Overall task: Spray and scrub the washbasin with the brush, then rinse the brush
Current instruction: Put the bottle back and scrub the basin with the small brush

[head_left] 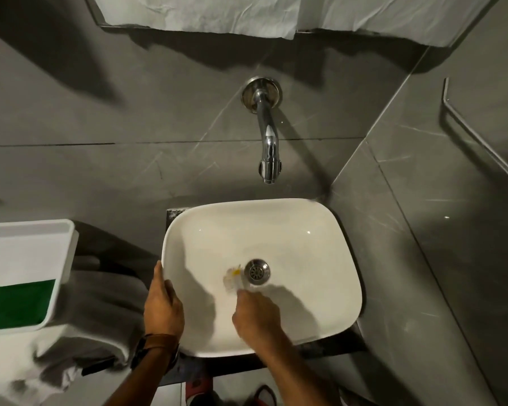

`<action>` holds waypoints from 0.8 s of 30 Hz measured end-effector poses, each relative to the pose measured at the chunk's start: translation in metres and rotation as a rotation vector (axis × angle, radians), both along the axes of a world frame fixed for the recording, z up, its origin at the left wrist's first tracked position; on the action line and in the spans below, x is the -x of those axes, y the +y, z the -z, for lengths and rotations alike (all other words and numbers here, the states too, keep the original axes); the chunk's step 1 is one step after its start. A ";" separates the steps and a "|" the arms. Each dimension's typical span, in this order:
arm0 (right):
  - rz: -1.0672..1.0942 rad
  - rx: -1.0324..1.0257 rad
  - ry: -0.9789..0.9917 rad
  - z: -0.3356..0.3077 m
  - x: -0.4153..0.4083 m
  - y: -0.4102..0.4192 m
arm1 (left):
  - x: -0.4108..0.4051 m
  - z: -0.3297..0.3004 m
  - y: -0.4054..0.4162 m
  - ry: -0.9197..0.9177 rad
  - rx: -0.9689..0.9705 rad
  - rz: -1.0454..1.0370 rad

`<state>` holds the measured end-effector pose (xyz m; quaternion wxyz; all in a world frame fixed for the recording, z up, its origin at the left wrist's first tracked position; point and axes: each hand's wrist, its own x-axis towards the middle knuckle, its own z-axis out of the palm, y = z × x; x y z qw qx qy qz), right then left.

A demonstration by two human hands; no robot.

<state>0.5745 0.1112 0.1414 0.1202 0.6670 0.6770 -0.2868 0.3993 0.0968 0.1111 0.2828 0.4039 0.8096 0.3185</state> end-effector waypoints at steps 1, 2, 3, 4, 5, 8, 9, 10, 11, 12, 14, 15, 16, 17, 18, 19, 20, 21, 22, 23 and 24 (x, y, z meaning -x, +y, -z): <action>0.009 -0.025 -0.004 0.000 0.002 0.017 | 0.000 0.000 0.000 -0.001 0.000 -0.005; 0.033 -0.038 -0.017 0.000 -0.002 0.029 | 0.000 0.000 0.001 0.000 -0.002 -0.008; 0.057 -0.046 -0.032 0.000 -0.011 0.034 | 0.000 0.001 0.001 -0.001 -0.003 -0.009; 0.086 -0.049 -0.050 0.000 -0.023 0.033 | 0.000 0.001 0.001 -0.005 -0.002 -0.010; 0.115 -0.052 -0.068 0.000 -0.035 0.027 | 0.001 0.001 0.001 -0.009 -0.001 -0.011; 0.119 -0.038 -0.103 0.002 -0.049 -0.005 | 0.001 0.001 0.000 -0.008 -0.004 -0.018; 0.089 -0.020 -0.102 0.003 -0.043 -0.013 | 0.001 0.001 0.001 -0.002 -0.005 -0.019; 0.056 -0.007 -0.090 0.004 -0.032 -0.018 | 0.001 0.002 0.002 0.002 -0.003 -0.019; 0.020 -0.005 -0.076 0.005 -0.020 -0.019 | 0.001 0.002 0.002 0.002 0.000 -0.019; -0.011 -0.021 -0.064 0.007 -0.007 -0.015 | 0.001 0.003 0.002 0.000 0.001 -0.020; -0.021 -0.087 -0.061 0.009 0.007 0.006 | 0.000 0.002 0.002 -0.004 0.004 -0.017; 0.002 -0.120 -0.073 0.009 0.007 0.018 | 0.000 0.001 0.002 -0.003 0.005 -0.015; 0.035 -0.136 -0.094 0.009 0.001 0.027 | 0.000 0.001 0.002 -0.002 0.005 -0.013; 0.074 -0.141 -0.117 0.009 -0.009 0.031 | 0.001 0.001 0.002 -0.005 0.006 -0.013; 0.114 -0.135 -0.145 0.009 -0.019 0.028 | 0.001 0.000 0.001 -0.009 0.007 -0.014; 0.137 -0.136 -0.173 0.010 -0.029 0.020 | 0.001 -0.001 0.001 -0.011 0.009 -0.013; 0.135 -0.132 -0.193 0.011 -0.034 0.009 | 0.001 -0.001 0.001 -0.011 0.011 -0.012; 0.114 -0.112 -0.189 0.011 -0.033 -0.002 | 0.001 -0.001 0.001 -0.011 0.015 -0.013; 0.091 -0.081 -0.172 0.011 -0.029 -0.008 | 0.002 0.000 0.001 -0.013 0.020 -0.013; 0.074 -0.058 -0.154 0.011 -0.022 -0.010 | 0.002 0.000 0.001 -0.015 0.025 -0.012; 0.060 -0.058 -0.146 0.011 -0.015 -0.005 | 0.001 0.000 0.001 -0.015 0.026 -0.011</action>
